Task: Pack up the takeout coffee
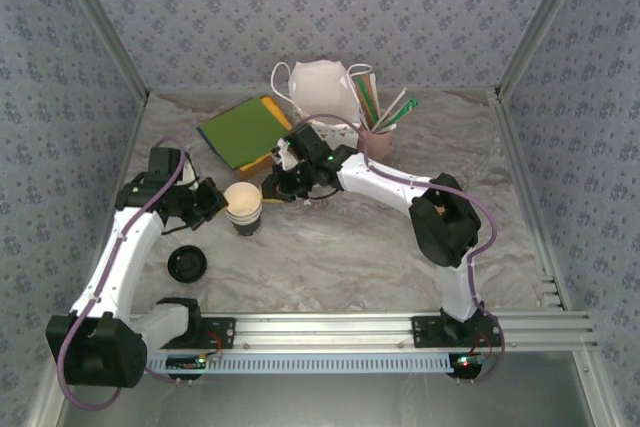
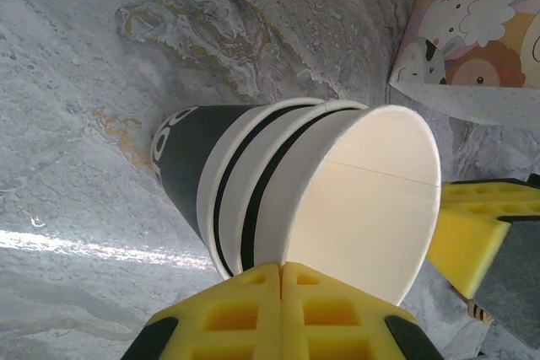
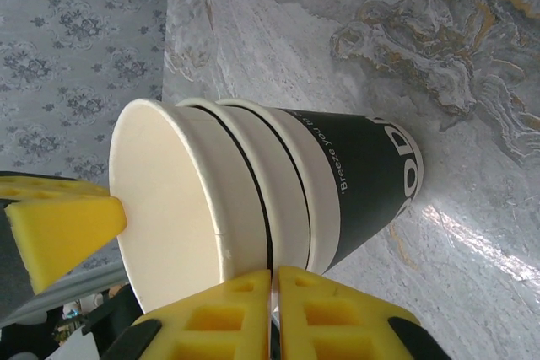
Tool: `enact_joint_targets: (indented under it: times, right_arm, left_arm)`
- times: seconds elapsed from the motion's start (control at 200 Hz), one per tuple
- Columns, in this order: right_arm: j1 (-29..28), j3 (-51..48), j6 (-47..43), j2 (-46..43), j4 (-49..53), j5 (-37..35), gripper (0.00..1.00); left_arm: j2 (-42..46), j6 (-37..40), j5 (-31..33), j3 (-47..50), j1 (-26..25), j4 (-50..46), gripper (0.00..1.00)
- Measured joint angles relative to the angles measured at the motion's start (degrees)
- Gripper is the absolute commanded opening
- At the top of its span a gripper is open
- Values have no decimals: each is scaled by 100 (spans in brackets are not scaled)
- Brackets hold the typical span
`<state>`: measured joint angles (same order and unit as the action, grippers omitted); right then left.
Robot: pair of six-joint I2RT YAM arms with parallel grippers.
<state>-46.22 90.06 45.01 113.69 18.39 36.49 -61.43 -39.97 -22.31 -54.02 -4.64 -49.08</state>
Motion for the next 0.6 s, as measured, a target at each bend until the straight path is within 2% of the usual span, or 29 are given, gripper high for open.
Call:
enact_joint_targets:
  times: [0.145, 0.6]
  right_arm:
    - [68, -153, 35, -79, -68, 2, 25]
    - [92, -398, 168, -258, -297, 35, 30]
  left_arm:
    - [0, 48, -42, 0, 138, -2, 0]
    - [7, 66, -190, -44, 240, -57, 0]
